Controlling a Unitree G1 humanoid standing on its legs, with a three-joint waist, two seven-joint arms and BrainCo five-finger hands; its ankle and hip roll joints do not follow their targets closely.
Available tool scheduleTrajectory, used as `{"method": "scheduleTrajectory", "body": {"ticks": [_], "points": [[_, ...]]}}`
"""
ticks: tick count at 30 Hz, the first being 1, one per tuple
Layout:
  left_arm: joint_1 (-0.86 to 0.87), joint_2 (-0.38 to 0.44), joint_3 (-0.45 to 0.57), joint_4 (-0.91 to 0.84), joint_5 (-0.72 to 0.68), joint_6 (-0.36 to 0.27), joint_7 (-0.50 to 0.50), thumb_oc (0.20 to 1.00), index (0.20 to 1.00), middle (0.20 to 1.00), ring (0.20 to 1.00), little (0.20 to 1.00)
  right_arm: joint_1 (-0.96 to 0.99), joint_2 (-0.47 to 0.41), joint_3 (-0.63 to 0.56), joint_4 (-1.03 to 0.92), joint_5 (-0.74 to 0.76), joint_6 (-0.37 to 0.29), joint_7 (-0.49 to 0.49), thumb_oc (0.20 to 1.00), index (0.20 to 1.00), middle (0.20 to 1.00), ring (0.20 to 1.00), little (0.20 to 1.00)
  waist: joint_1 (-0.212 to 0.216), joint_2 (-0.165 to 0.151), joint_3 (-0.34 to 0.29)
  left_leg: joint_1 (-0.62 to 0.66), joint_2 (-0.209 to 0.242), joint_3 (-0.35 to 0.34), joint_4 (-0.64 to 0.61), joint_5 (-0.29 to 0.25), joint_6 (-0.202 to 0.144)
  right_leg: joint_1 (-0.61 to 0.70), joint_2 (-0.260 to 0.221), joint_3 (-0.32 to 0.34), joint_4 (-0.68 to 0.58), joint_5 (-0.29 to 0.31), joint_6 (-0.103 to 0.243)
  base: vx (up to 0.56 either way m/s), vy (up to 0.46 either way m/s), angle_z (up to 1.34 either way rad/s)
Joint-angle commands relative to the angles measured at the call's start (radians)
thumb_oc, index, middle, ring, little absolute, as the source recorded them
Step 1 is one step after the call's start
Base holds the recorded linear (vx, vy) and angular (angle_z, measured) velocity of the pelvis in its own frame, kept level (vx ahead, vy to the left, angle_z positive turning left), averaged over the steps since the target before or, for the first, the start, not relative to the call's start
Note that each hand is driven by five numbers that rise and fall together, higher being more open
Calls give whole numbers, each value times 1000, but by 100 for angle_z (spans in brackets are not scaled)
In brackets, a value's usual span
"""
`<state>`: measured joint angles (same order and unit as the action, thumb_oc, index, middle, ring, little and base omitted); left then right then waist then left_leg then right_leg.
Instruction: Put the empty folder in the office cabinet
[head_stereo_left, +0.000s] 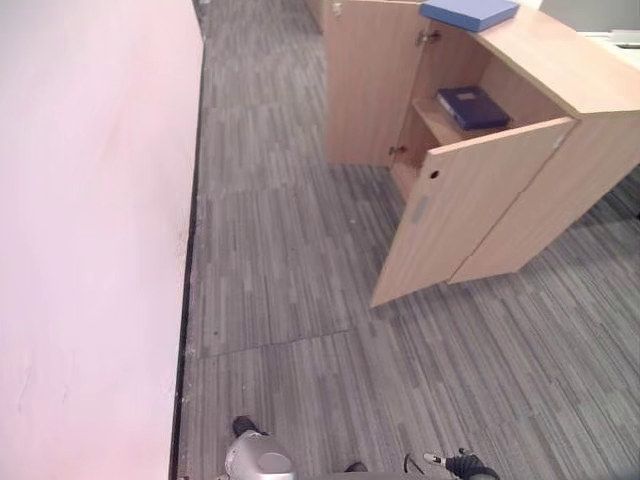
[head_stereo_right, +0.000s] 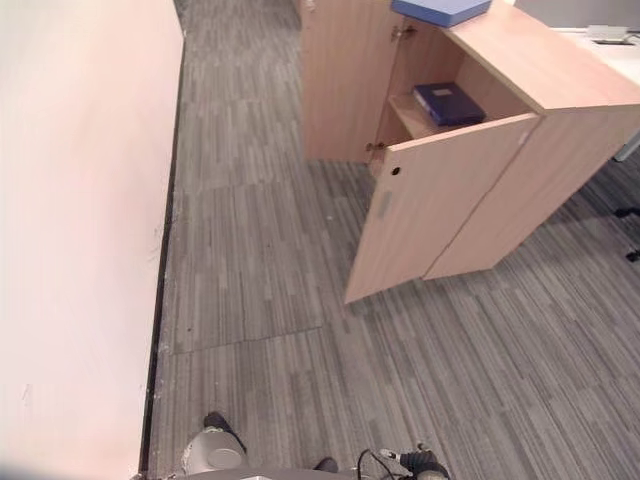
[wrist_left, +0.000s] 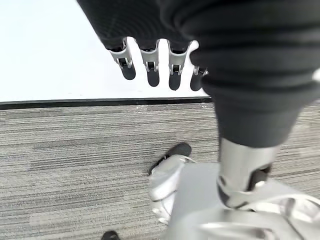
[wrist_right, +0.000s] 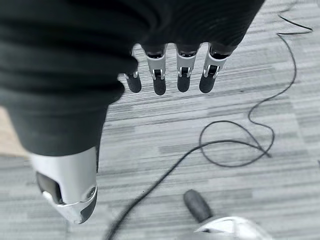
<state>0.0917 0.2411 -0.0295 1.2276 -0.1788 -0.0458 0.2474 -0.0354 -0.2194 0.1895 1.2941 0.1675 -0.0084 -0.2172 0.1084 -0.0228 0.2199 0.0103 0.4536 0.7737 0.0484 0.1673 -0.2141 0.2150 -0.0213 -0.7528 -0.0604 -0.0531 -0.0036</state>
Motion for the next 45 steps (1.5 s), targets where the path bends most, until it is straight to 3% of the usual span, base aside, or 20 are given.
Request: {"method": "scheduleTrajectory", "body": {"ticks": [1, 5, 7, 10, 13, 15, 17, 19, 21, 23, 25, 26, 30, 33, 37, 39, 42, 43, 44, 45], "points": [[-4, -38, -30, -29, -24, -34, 4, 1000, 1000, 1000, 1000, 1000, 5, 2, 4, 3, 2, -3, -9, 1000, 1000, 1000, 1000, 1000, -2, 56, -48, -42, 64, -17, -40, 329, -48, 18, 14, 87, -27, -61, 43, 161, 175, 50], [6, -46, -33, -27, -22, -31, 1, 1000, 1000, 1000, 1000, 1000, 6, 14, 5, 11, 4, 0, -6, 1000, 1000, 1000, 1000, 1000, -3, 66, -72, -16, 6, -5, -67, 251, -40, 51, -10, 112, -27, -51, 57, 238, 295, 42], [-5, -41, -42, -34, -26, -36, 2, 1000, 1000, 1000, 1000, 1000, 9, 24, -9, 13, 14, 5, 1, 1000, 1000, 1000, 1000, 1000, 2, 60, -83, -19, -70, -24, -60, 150, 3, 85, -75, 96, 0, -51, 77, 281, 474, -5], [-18, -28, -50, -42, -19, -38, -3, 1000, 1000, 1000, 1000, 1000, 8, 31, -17, 8, 18, 9, 4, 1000, 1000, 1000, 1000, 1000, 4, 56, -89, -20, -140, -38, -67, 88, 50, 78, -142, 75, 81, -55, 98, 163, 375, 8], [-35, -15, -68, -53, -10, -36, -10, 1000, 1000, 1000, 1000, 1000, 4, 32, -20, -12, 14, 9, 7, 1000, 1000, 1000, 1000, 1000, -5, 50, -93, -4, -242, -64, -81, 1, 116, 38, -264, 52, 272, -39, 134, 150, 428, 32], [-40, -11, -76, -56, -1, -31, -16, 1000, 1000, 1000, 1000, 1000, 5, 30, -24, -24, 12, 9, 9, 1000, 1000, 1000, 1000, 1000, -17, 46, -89, 30, -318, -85, -97, -64, 164, -3, -367, 51, 437, 50, 162, 188, 478, 50], [-53, 0, -92, -55, 15, -19, -22, 1000, 1000, 1000, 1000, 1000, -1, 23, -26, -50, 17, 9, 6, 1000, 1000, 1000, 1000, 1000, -49, 39, -58, 85, -427, -129, -135, -139, 231, -112, -493, 107, 691, 159, 206, 207, 515, 58], [-58, 1, -98, -53, 20, -18, -20, 1000, 1000, 1000, 1000, 1000, -2, 23, -26, -57, 21, 8, 6, 1000, 1000, 1000, 1000, 1000, -58, 44, -51, 91, -435, -143, -136, -147, 235, -156, -487, 119, 710, 139, 197, 95, 179, 76], [-74, -1, -117, -45, 33, -21, -23, 1000, 1000, 1000, 1000, 1000, -9, 15, -23, -71, 20, 6, 6, 1000, 1000, 1000, 1000, 1000, -75, 59, -29, 103, -438, -171, -136, -150, 226, -211, -424, 94, 579, 91, 175, 84, 7, 24], [-78, -3, -122, -39, 37, -21, -26, 1000, 1000, 1000, 1000, 1000, -13, 11, -24, -73, 19, 6, 6, 1000, 1000, 1000, 1000, 1000, -84, 66, -20, 107, -436, -184, -136, -149, 219, -232, -404, 78, 535, 99, 177, 72, -19, 16], [-91, -8, -126, -29, 45, -20, -31, 1000, 1000, 1000, 1000, 1000, -14, 3, -41, -78, 27, 7, 3, 1000, 1000, 1000, 1000, 1000, -106, 67, -6, 113, -437, -215, -136, -158, 199, -295, -364, 58, 374, 136, 193, 125, -56, 49], [-91, -8, -126, -28, 45, -20, -31, 1000, 1000, 1000, 1000, 1000, -15, 3, -41, -78, 27, 7, 3, 1000, 1000, 1000, 1000, 1000, -107, 70, -8, 110, -433, -216, -136, -155, 198, -291, -356, 52, 361, 142, 189, 123, -91, 47], [-111, -8, -123, -15, 70, -20, -34, 1000, 1000, 1000, 1000, 1000, -7, -2, -65, -71, 40, 11, -2, 1000, 1000, 1000, 1000, 1000, -117, 42, -9, 123, -436, -220, -136, -169, 168, -305, -352, 25, 82, 236, 226, 168, -121, 42], [-112, -8, -121, -6, 89, -18, -35, 1000, 1000, 1000, 1000, 1000, 13, -2, -79, -60, 43, 15, 1, 1000, 1000, 1000, 1000, 1000, -120, 27, -15, 149, -447, -227, -136, -192, 165, -302, -361, 25, 28, 255, 232, 304, -101, 22], [-106, -14, -115, 1, 86, -19, -37, 1000, 1000, 1000, 1000, 1000, 35, -1, -83, -38, 39, 15, 5, 1000, 1000, 1000, 1000, 1000, -127, 13, -41, 201, -453, -219, -119, -233, 157, -264, -347, -34, 47, 268, 225, 402, -166, -3], [-113, -16, -127, -8, 81, -19, -38, 1000, 1000, 1000, 1000, 1000, 43, -7, -94, -27, 54, 9, 1, 1000, 1000, 1000, 1000, 1000, -143, 11, -47, 203, -401, -205, -23, -281, 129, -246, -313, -40, 65, 237, 205, 462, -317, 18], [-129, -17, -140, -25, 61, -24, -42, 1000, 1000, 1000, 1000, 1000, 33, -20, -94, -35, 74, -4, -5, 1000, 1000, 1000, 1000, 1000, -149, 9, -38, 174, -305, -178, 156, -281, 73, -229, -271, -45, 77, 185, 163, 290, -288, 2], [-134, -17, -139, -29, 55, -26, -42, 1000, 1000, 1000, 1000, 1000, 30, -24, -94, -37, 77, -9, -6, 1000, 1000, 1000, 1000, 1000, -150, 5, -38, 169, -274, -164, 216, -265, 57, -221, -253, -46, 77, 165, 147, 377, -433, -13], [-135, -16, -137, -35, 42, -28, -46, 1000, 1000, 1000, 1000, 1000, 22, -31, -92, -37, 87, -14, -12, 1000, 1000, 1000, 1000, 1000, -146, 4, -35, 153, -196, -147, 361, -214, 16, -189, -193, -36, 58, 107, 105, 284, -342, -20], [-135, -16, -138, -35, 42, -27, -47, 1000, 1000, 1000, 1000, 1000, 22, -32, -92, -37, 87, -14, -12, 1000, 1000, 1000, 1000, 1000, -143, 9, -33, 148, -180, -150, 380, -218, 8, -186, -180, -35, 53, 102, 99, 283, -342, -29]]}}
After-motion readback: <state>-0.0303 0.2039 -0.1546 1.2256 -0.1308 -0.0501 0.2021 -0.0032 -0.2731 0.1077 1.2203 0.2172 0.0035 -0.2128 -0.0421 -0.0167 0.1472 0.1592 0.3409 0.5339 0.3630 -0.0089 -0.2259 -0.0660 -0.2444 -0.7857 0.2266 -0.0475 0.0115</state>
